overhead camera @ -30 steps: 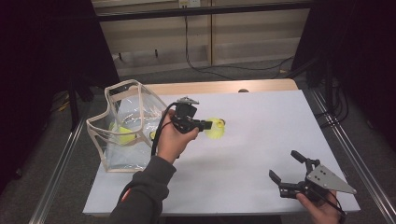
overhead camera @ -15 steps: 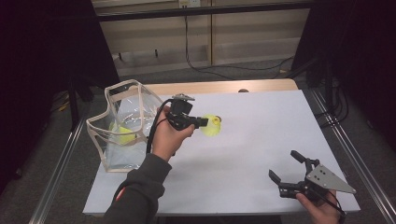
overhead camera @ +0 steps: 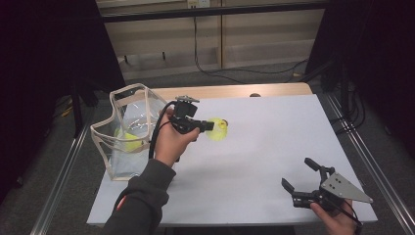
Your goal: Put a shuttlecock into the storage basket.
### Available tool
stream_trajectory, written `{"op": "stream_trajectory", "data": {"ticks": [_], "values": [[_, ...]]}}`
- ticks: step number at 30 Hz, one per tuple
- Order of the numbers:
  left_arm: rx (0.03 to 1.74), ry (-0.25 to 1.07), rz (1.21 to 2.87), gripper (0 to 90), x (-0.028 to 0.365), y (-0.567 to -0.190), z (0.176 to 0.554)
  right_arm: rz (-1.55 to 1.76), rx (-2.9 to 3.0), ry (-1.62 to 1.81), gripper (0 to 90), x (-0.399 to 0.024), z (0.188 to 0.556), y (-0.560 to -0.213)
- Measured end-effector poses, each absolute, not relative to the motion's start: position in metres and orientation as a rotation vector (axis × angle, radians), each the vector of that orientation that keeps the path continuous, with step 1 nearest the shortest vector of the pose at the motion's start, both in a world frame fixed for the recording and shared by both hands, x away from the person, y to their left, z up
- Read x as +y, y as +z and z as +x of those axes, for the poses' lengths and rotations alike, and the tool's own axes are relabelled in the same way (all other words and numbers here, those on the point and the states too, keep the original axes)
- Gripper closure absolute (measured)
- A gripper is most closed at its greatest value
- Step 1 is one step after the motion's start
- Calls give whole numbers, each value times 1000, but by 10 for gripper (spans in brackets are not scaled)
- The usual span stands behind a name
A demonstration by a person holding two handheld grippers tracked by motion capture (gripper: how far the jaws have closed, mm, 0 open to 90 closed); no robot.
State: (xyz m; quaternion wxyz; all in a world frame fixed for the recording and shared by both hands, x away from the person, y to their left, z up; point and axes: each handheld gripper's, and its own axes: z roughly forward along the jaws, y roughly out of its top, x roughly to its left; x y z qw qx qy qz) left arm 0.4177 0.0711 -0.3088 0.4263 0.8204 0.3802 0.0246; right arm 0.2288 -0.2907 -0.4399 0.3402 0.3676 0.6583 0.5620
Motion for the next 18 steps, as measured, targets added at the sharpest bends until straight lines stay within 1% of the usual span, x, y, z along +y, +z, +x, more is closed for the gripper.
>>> {"op": "stream_trajectory", "data": {"ticks": [18], "values": [[977,65,2034,889,84,-297,421,955,1715,1459,22,-290,228,-440]]}}
